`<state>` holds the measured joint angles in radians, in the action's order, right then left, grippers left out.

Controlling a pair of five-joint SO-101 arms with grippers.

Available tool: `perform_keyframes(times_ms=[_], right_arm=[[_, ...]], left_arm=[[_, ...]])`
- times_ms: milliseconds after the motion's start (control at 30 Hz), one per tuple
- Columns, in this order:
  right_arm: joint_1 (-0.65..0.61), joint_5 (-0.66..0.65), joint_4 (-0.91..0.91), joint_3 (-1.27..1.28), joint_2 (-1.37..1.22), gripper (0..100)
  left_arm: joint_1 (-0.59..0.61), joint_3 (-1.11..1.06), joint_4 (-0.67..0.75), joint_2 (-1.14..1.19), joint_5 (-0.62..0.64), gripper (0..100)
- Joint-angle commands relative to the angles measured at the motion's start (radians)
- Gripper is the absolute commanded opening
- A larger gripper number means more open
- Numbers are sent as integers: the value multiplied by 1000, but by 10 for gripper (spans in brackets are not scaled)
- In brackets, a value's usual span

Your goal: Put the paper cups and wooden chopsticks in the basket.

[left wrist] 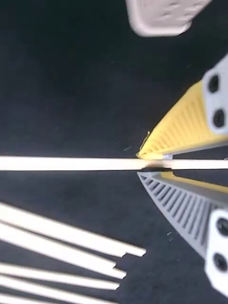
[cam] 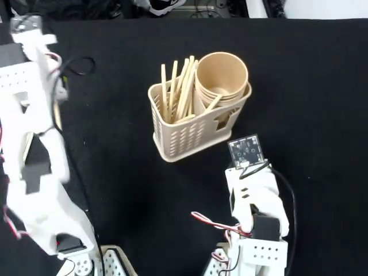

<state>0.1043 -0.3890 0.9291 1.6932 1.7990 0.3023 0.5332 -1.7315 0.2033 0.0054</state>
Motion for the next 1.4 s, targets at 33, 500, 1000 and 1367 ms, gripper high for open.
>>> perform_keyframes(times_ms=[33,500,1000,1367], right_arm=[[12,-6,-9,-8,61,13],[9,-6,15,-8,67,13],[-6,-5,152,-8,67,15],[-52,2,207,-8,67,13]], left_arm=[[-113,-361,230,-354,8,28],[-386,-1337,1097,-1297,12,29],[-489,-1442,1361,-1728,11,29],[-759,-1458,1496,-1424,8,29]])
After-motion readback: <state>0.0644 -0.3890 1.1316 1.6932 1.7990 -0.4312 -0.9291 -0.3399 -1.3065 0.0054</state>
